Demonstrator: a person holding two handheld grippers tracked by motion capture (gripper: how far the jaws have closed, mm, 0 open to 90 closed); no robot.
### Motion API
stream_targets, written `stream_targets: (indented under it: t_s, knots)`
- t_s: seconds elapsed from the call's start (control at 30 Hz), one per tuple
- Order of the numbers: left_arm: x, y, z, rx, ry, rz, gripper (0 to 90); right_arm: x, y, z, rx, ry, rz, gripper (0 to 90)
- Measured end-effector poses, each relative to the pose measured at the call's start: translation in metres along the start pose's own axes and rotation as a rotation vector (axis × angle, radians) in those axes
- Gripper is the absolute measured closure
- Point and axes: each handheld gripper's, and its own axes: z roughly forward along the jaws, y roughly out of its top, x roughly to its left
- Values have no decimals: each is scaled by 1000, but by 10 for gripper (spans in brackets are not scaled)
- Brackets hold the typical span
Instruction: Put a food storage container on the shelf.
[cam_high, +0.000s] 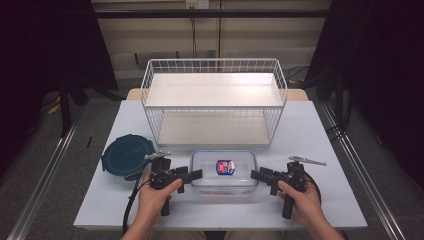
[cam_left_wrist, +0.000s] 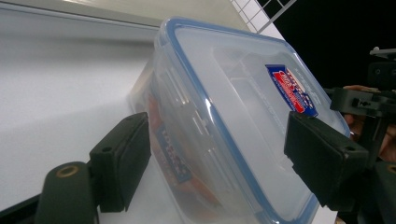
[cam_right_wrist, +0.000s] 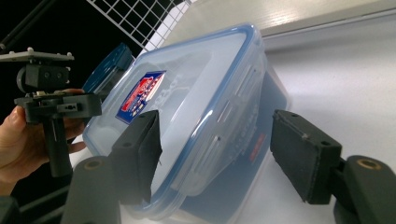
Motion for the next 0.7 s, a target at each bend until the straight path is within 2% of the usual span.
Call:
stream_targets:
  t_s: [0.17, 0.23, 0.37, 0.6, 0.7]
  knots:
    - [1, 0, 1, 1, -3, 3, 229, 0, 0, 0, -6, 6, 9, 358]
    - [0, -1, 1, 7, -6, -20, 226, 0, -1, 1, -6, 10, 39, 357]
    - [0, -1, 1, 5, -12, -25, 231, -2, -2, 1, -13, 14, 71, 377]
    - [-3, -5, 7, 10, -37, -30, 224, 0, -3, 2, -7, 19, 85, 418]
    - [-2, -6, 8, 7, -45, -45, 226, 1, -4, 3, -11, 18, 89, 424]
